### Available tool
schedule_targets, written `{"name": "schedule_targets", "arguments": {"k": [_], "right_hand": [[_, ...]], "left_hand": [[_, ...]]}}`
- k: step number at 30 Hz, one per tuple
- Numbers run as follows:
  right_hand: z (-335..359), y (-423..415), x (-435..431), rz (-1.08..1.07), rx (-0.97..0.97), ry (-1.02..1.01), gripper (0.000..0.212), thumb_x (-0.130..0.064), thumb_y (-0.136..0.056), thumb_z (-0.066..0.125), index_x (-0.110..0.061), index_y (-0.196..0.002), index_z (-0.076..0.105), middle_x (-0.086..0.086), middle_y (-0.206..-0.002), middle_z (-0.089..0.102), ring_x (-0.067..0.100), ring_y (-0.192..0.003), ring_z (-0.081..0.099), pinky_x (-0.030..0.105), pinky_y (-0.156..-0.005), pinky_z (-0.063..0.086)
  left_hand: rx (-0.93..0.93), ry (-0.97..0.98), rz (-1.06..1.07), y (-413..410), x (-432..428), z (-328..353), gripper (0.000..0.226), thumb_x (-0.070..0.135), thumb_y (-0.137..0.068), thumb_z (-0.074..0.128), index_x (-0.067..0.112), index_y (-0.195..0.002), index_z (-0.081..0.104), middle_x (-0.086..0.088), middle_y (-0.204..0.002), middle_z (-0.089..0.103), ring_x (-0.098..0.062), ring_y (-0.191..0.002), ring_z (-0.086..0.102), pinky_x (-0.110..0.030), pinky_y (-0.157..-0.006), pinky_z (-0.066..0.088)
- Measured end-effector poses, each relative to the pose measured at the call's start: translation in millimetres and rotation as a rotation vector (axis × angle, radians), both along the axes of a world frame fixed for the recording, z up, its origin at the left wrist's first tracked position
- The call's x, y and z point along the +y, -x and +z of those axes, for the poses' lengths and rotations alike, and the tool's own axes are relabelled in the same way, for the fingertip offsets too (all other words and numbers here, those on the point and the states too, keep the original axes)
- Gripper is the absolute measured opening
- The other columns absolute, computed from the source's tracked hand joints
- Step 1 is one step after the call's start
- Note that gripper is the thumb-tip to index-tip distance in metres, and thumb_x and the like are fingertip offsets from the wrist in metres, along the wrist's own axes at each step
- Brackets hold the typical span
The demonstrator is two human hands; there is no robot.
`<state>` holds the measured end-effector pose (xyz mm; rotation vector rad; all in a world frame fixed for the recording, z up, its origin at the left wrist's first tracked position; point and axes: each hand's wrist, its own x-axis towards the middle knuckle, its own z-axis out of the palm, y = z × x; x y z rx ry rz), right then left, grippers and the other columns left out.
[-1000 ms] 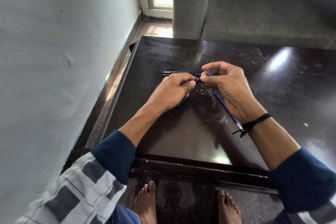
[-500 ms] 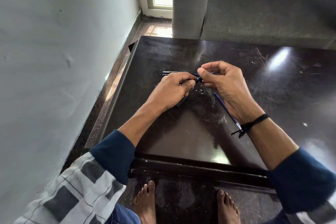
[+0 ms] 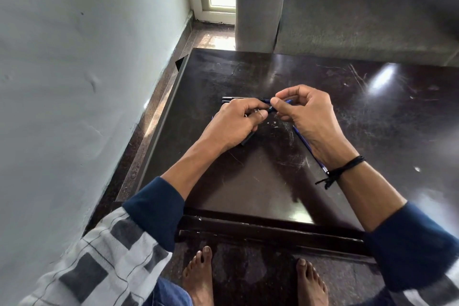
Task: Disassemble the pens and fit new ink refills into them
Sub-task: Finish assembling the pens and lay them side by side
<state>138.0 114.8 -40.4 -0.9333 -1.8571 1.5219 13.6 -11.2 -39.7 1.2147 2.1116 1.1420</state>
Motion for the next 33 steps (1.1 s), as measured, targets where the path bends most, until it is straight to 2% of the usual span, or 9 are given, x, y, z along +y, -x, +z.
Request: {"name": "schedule_targets", "arguments": {"k": [3, 6, 12, 14, 17, 20, 25, 29, 33], "right_hand": [[-0.8, 0.0, -0.5, 0.015, -0.02, -0.046, 0.013, -0.012, -0.084, 0.083, -0.022, -0.087, 0.076, 0.01, -0.088, 0.076, 0.026, -0.082, 0.073, 0.042, -0.082, 0.063], [0.3, -1.2, 0.5, 0.063, -0.016, -0.057, 0.018, -0.009, -0.082, 0.083, -0.024, -0.088, 0.076, -0.001, -0.085, 0.076, 0.015, -0.082, 0.072, 0.034, -0.082, 0.061], [-0.8, -0.2, 1.2, 0.004, 0.006, -0.01, 0.014, -0.027, -0.08, 0.088, -0.022, -0.088, 0.077, 0.004, -0.086, 0.077, 0.01, -0.076, 0.071, 0.024, -0.071, 0.057], [-1.7, 0.5, 0.4, 0.002, -0.004, -0.02, 0.01, -0.019, -0.082, 0.086, -0.021, -0.085, 0.077, 0.007, -0.083, 0.077, 0.013, -0.073, 0.071, 0.031, -0.071, 0.059], [-1.4, 0.3, -0.8, 0.028, -0.029, -0.048, 0.015, -0.009, -0.082, 0.083, -0.022, -0.084, 0.077, 0.009, -0.085, 0.077, 0.016, -0.076, 0.07, 0.041, -0.081, 0.061], [1.5, -0.9, -1.3, 0.063, 0.003, 0.013, 0.018, -0.005, -0.082, 0.082, -0.02, -0.089, 0.077, 0.007, -0.088, 0.078, 0.013, -0.078, 0.068, 0.035, -0.082, 0.06], [1.7, 0.5, -1.3, -0.003, 0.023, 0.045, 0.008, -0.02, -0.085, 0.083, -0.02, -0.088, 0.076, 0.003, -0.084, 0.075, 0.01, -0.074, 0.069, 0.022, -0.07, 0.056], [2.8, 0.1, -2.0, 0.031, 0.008, 0.009, 0.018, -0.002, -0.085, 0.078, -0.019, -0.09, 0.075, 0.004, -0.083, 0.075, 0.013, -0.078, 0.068, 0.032, -0.08, 0.059], [7.5, -2.0, -1.3, 0.07, 0.026, 0.042, 0.03, 0.007, -0.078, 0.074, -0.018, -0.094, 0.076, 0.005, -0.092, 0.078, 0.016, -0.088, 0.072, 0.031, -0.087, 0.059]], "left_hand": [[-0.005, 0.011, 0.002, -0.5, -0.2, 0.0, 0.015, 0.031, -0.098, 0.061, 0.035, -0.105, 0.074, 0.008, -0.068, 0.066, -0.004, -0.064, 0.06, -0.041, -0.08, 0.057], [-0.002, 0.023, 0.014, -0.5, -0.7, 0.6, 0.017, 0.033, -0.098, 0.061, 0.035, -0.108, 0.074, 0.012, -0.063, 0.063, -0.003, -0.065, 0.06, -0.039, -0.082, 0.055], [0.01, 0.017, 0.003, -0.3, -1.2, 3.1, 0.018, 0.032, -0.098, 0.06, 0.036, -0.108, 0.074, 0.012, -0.065, 0.064, -0.002, -0.065, 0.059, -0.037, -0.081, 0.053], [0.014, 0.024, 0.009, -0.4, -1.3, 2.5, 0.016, 0.033, -0.098, 0.06, 0.037, -0.106, 0.074, 0.016, -0.061, 0.061, 0.001, -0.063, 0.058, -0.035, -0.079, 0.051], [0.01, 0.037, 0.014, -0.5, -1.7, 2.2, 0.015, 0.032, -0.098, 0.061, 0.038, -0.105, 0.073, 0.019, -0.057, 0.06, 0.001, -0.063, 0.058, -0.036, -0.081, 0.052], [0.007, 0.039, 0.011, -0.2, -2.0, 3.4, 0.016, 0.032, -0.098, 0.061, 0.038, -0.106, 0.073, 0.017, -0.059, 0.06, 0.001, -0.063, 0.058, -0.038, -0.084, 0.053], [0.003, 0.029, 0.002, -0.9, -1.1, 4.8, 0.017, 0.03, -0.099, 0.06, 0.034, -0.106, 0.074, 0.011, -0.066, 0.063, -0.003, -0.064, 0.058, -0.043, -0.085, 0.056], [-0.003, 0.036, 0.006, -1.6, -0.6, 4.0, 0.015, 0.03, -0.098, 0.06, 0.035, -0.104, 0.074, 0.007, -0.069, 0.066, -0.008, -0.068, 0.061, -0.047, -0.086, 0.056], [0.0, 0.038, 0.003, -0.7, -0.7, 2.9, 0.015, 0.03, -0.099, 0.06, 0.035, -0.104, 0.074, 0.009, -0.066, 0.064, -0.007, -0.066, 0.059, -0.047, -0.084, 0.056]]}}
